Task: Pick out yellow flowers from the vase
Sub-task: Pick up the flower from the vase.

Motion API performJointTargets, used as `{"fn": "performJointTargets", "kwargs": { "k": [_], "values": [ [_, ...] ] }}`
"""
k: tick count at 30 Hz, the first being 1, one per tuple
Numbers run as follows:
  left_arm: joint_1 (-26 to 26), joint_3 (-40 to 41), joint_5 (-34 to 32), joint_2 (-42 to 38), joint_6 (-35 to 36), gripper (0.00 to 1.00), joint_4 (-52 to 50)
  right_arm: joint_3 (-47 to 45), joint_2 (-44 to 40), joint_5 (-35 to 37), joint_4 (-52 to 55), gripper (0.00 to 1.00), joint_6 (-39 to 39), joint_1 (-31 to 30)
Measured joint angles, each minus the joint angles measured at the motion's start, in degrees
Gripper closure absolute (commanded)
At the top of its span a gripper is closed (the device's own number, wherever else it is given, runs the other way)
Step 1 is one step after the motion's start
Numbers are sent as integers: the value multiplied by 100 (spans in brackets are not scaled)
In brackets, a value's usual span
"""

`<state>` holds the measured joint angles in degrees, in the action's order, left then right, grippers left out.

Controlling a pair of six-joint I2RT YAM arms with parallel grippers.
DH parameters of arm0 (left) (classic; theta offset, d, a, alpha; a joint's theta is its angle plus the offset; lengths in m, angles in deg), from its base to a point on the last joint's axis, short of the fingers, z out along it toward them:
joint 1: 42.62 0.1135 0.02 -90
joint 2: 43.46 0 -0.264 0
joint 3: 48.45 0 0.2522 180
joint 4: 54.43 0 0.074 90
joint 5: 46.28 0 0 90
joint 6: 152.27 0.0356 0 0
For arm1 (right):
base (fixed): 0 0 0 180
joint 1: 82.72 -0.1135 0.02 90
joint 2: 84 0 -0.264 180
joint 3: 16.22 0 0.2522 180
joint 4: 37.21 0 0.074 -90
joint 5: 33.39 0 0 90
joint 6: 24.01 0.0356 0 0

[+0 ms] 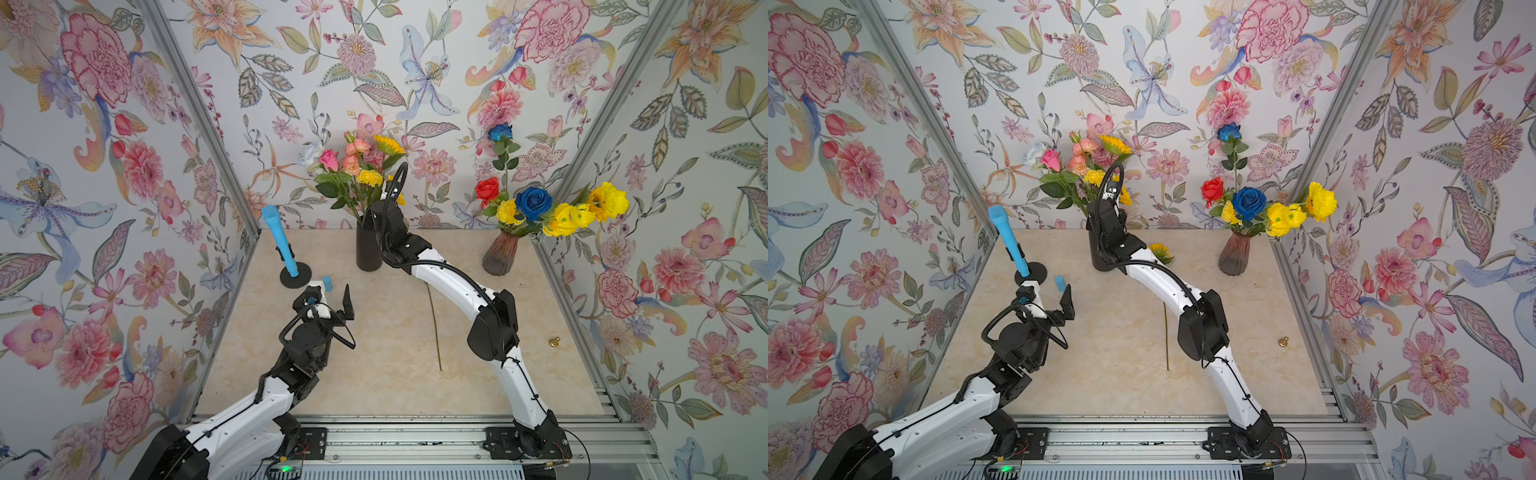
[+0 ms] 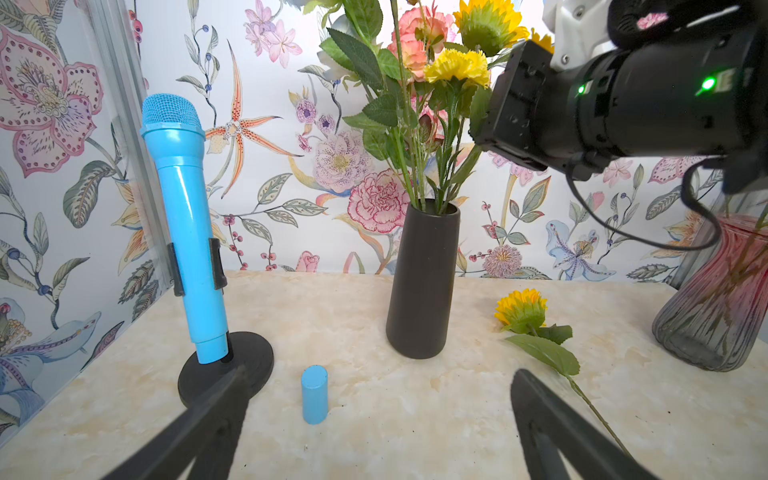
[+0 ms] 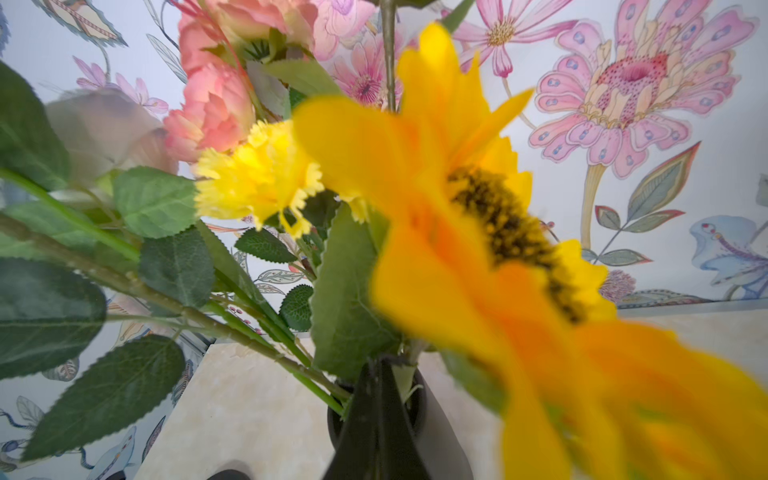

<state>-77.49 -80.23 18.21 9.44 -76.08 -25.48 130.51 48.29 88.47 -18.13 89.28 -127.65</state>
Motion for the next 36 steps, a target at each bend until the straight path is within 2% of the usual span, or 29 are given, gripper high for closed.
{"fn": "performJointTargets", "kwargs": {
  "k": [7,12,18,26,36],
  "values": [
    [0,7,2,2,101,0,133,-400,-522,-205,4,100,-205,0],
    [2,39,22,2,127,0,225,-879,-955,-643,31,100,-365,0],
    [2,59,94,2,144,0,256,-1740,-1797,-1473,111,100,-560,68],
    [7,103,199,26,144,0,415,-3093,-3101,-2870,94,100,-645,479],
    [7,101,616,461,240,0,804,-4378,-4503,-4522,153,100,-861,892]
  ]
}}
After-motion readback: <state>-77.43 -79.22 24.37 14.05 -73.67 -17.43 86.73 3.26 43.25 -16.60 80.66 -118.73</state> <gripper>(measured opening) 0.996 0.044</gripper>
